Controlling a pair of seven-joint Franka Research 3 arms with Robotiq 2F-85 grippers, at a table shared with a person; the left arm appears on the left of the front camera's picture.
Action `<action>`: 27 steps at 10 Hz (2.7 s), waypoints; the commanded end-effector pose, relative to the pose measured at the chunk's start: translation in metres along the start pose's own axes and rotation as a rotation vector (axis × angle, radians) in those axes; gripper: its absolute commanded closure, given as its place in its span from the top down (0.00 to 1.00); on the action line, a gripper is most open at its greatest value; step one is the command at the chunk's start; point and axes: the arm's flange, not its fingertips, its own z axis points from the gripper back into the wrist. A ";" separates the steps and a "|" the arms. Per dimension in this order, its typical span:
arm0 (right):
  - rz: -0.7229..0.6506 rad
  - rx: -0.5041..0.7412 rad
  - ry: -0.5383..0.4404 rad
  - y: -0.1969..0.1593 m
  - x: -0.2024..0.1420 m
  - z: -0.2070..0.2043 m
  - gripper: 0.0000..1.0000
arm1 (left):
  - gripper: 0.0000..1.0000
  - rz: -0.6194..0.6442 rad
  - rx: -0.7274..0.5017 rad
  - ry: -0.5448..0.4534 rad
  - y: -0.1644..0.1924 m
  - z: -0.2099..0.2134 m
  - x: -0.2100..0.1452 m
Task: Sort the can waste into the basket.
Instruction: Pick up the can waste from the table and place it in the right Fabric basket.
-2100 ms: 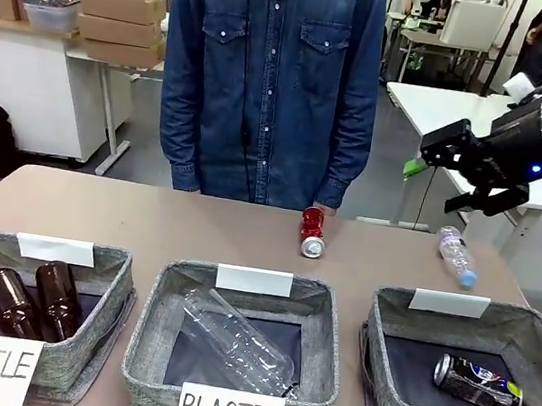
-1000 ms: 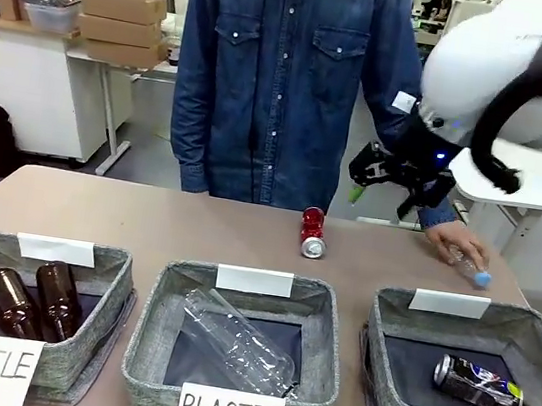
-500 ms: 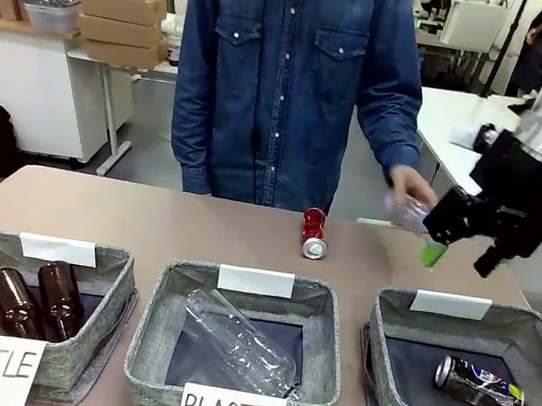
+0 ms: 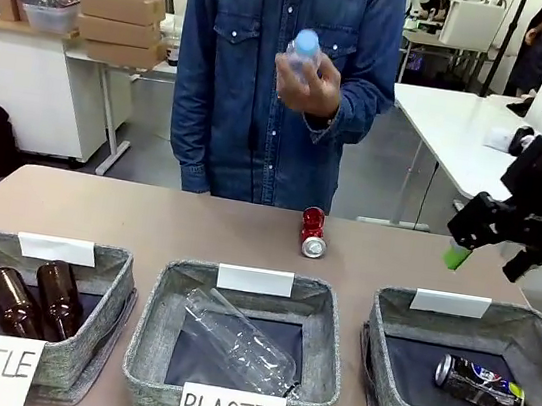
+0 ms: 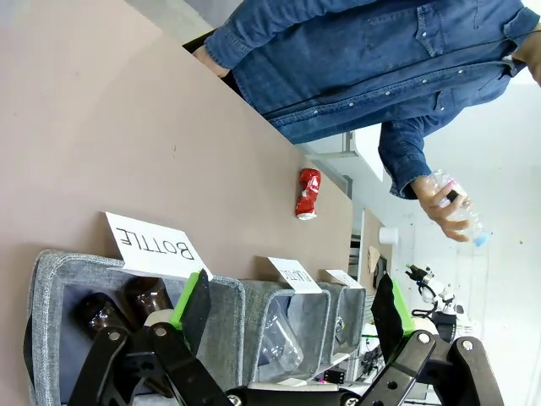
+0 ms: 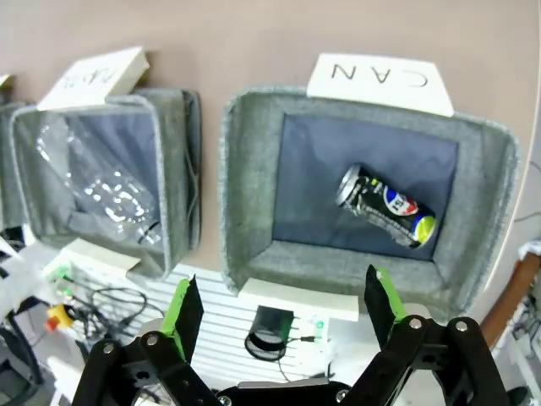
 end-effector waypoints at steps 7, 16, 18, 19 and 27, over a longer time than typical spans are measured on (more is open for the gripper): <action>-0.022 0.031 -0.048 -0.006 0.010 -0.004 1.00 | 1.00 -0.017 0.001 0.007 0.001 0.001 0.001; -0.008 0.108 -0.219 -0.006 0.053 -0.008 1.00 | 1.00 -0.017 0.001 0.007 0.001 0.001 0.001; 0.003 0.114 -0.224 -0.010 0.047 -0.004 1.00 | 1.00 -0.017 0.001 0.007 0.001 0.001 0.001; -0.004 0.125 -0.233 -0.013 0.042 -0.002 1.00 | 1.00 -0.017 0.001 0.007 0.001 0.001 0.001; 0.138 -0.018 -0.225 0.088 0.180 -0.126 1.00 | 1.00 -0.017 0.001 0.007 0.001 0.001 0.001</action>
